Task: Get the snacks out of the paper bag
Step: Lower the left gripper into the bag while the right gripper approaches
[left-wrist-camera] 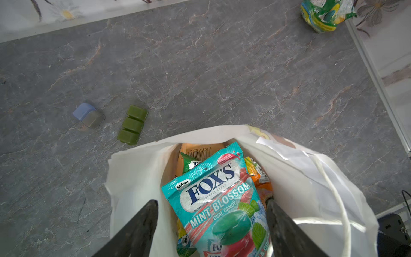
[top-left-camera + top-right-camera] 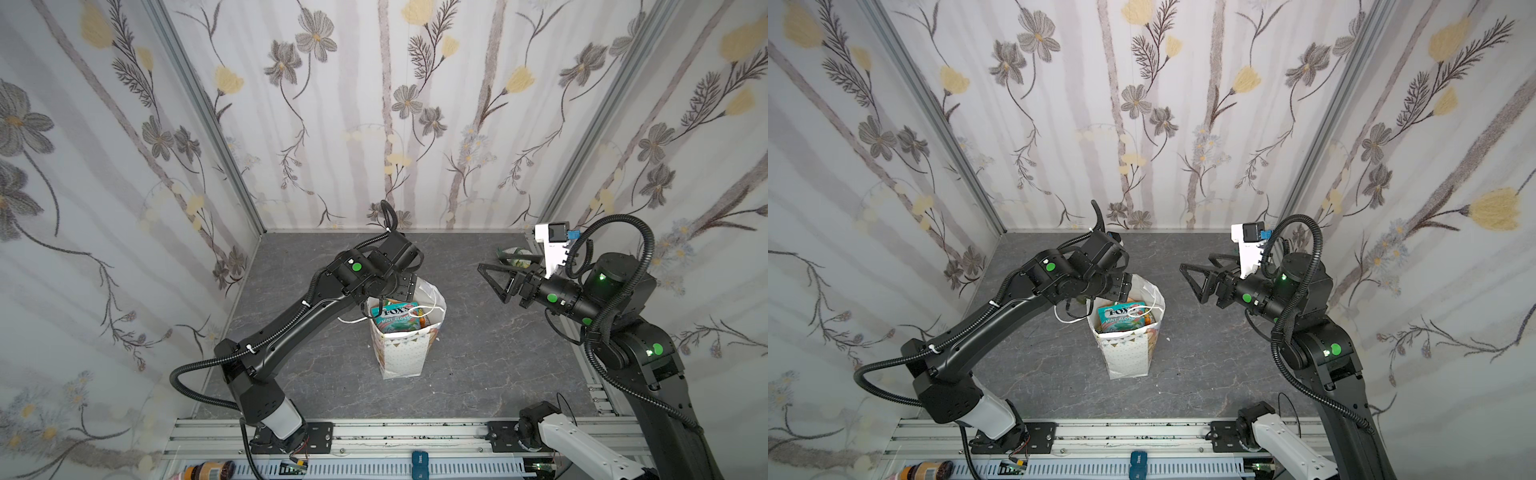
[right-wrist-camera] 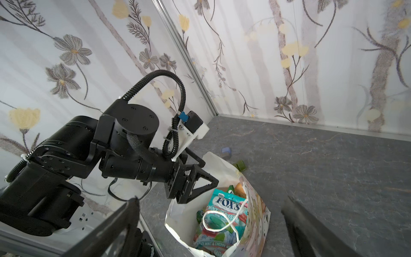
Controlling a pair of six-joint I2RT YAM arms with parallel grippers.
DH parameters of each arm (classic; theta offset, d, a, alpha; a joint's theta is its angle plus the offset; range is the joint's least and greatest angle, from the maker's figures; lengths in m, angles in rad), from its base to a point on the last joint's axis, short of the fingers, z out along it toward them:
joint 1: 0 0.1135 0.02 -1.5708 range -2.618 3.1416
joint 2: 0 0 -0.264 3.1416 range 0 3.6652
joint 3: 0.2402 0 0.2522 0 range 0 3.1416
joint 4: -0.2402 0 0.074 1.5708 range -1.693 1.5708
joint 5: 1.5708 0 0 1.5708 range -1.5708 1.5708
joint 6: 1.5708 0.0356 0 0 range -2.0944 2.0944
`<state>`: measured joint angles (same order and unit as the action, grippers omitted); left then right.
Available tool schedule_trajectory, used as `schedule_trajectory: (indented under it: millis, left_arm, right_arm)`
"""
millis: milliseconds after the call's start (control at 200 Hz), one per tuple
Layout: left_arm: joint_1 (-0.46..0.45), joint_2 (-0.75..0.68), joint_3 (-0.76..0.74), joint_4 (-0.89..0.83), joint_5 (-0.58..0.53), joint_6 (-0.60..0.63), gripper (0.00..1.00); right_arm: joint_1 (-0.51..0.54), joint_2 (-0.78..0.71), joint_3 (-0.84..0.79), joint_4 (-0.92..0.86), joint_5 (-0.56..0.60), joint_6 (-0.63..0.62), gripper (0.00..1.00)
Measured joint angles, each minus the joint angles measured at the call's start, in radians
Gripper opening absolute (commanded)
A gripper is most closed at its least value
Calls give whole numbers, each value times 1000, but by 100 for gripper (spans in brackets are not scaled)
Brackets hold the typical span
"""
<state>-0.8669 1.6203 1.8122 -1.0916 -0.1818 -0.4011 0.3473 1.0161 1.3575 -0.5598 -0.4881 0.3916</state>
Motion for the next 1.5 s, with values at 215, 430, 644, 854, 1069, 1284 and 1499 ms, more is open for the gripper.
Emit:
schedule_trajectory:
  millis: [215, 430, 644, 854, 1069, 1284, 1499]
  left_arm:
    - [1, 41, -41, -7, 46, -3, 75]
    - [1, 35, -156, 13, 63, -23, 82]
    - [1, 30, -249, 87, 80, -24, 90]
    - [1, 11, -345, 193, 77, -20, 92]
    - [0, 7, -418, 289, 54, -10, 99]
    - [0, 30, -448, 355, 40, -11, 88]
    - [-1, 41, -489, 414, 39, -19, 71]
  right_arm:
    - [5, -12, -18, -14, -4, 1, 100]
    - [5, 42, 14, -19, -27, 0, 100]
    - [7, 35, 14, -19, -37, 0, 100]
    - [8, 32, 14, -19, -36, 1, 100]
    - [10, 14, 2, -18, -36, 12, 100]
    - [10, 15, 0, -17, -37, 20, 100]
    - [11, 14, -2, -10, -37, 27, 100]
